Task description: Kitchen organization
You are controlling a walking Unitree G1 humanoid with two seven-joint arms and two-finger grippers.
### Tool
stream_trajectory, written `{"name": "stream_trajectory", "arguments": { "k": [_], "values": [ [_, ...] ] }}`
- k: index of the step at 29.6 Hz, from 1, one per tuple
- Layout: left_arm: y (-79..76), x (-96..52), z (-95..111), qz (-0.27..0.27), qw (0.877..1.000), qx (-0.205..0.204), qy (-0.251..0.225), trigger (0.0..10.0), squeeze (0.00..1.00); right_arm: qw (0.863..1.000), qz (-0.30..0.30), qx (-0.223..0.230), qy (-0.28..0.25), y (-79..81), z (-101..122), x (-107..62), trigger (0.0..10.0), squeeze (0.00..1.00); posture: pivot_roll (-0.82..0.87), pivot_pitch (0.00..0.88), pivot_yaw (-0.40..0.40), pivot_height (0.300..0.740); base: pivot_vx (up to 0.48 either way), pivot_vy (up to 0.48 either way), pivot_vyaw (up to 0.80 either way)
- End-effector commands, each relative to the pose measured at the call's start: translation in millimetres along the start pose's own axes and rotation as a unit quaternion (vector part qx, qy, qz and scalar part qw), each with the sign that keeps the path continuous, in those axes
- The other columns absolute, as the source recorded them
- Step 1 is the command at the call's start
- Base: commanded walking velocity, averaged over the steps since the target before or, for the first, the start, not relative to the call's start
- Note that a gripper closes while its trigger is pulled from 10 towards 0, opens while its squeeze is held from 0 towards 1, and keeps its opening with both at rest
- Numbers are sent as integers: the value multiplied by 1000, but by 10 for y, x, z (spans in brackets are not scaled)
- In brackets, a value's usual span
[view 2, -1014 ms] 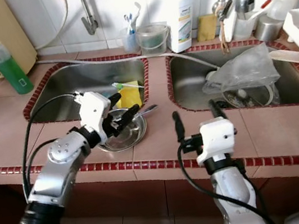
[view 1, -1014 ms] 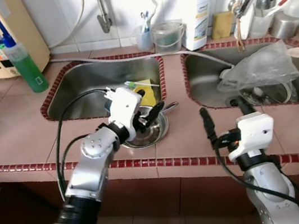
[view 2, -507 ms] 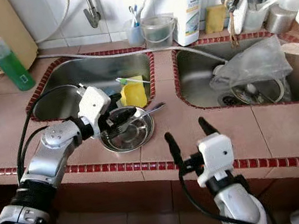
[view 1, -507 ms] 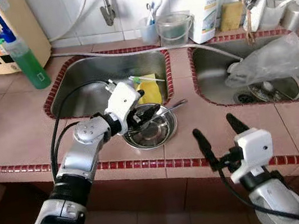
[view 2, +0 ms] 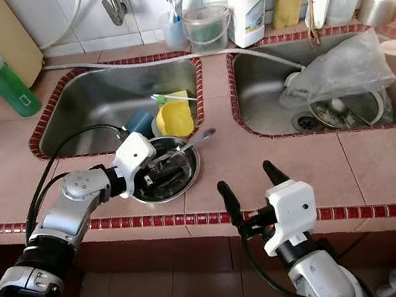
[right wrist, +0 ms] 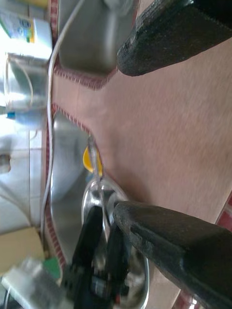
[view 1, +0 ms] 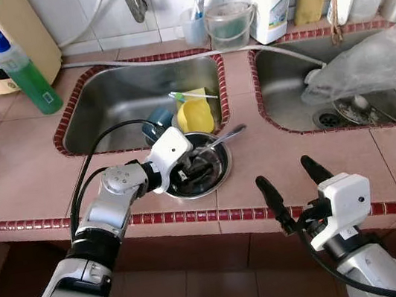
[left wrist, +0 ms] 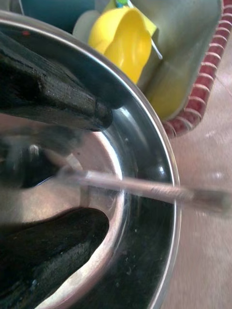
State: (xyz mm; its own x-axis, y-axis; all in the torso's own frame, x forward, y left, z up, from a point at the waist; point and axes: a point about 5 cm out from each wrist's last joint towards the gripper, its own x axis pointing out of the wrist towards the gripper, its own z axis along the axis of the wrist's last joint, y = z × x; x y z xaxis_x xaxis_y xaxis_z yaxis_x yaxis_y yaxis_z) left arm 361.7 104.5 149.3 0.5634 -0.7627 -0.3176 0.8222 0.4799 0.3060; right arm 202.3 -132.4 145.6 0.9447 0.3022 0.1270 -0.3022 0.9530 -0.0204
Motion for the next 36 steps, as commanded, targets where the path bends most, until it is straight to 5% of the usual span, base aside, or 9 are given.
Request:
{"name": "stream_trajectory", "arguments": {
  "k": [1,10,11,12,14,15,36],
  "values": [
    [34,-20,-48,4,1000,-2,20,10000,0,1000,4,9,-1,45,28,-13,10000,0,-200,193,132,740,0,0,0],
    [94,-7,3,9,1000,-6,15,10000,0,1000,1,8,5,67,17,-2,10000,0,-198,183,138,740,0,0,0],
    [95,-7,7,7,1000,-5,14,9020,0,1000,1,8,5,66,13,1,10000,0,-198,183,138,740,0,0,0],
    [96,-8,7,6,1000,-2,15,4745,0,1000,1,7,6,65,10,3,10000,0,-198,180,137,740,0,0,0],
    [99,-11,-1,4,1000,-1,20,3725,0,1000,0,6,6,63,8,10,10000,0,-196,177,137,740,0,0,0],
    [102,-13,2,3,1000,-1,19,0,0,1000,0,6,5,57,11,18,10000,0,-196,175,138,740,0,0,0],
    [131,-67,58,-32,999,12,19,0,0,1000,4,-11,-14,-30,39,212,10000,0,-173,130,130,740,0,0,0]
  ]
}}
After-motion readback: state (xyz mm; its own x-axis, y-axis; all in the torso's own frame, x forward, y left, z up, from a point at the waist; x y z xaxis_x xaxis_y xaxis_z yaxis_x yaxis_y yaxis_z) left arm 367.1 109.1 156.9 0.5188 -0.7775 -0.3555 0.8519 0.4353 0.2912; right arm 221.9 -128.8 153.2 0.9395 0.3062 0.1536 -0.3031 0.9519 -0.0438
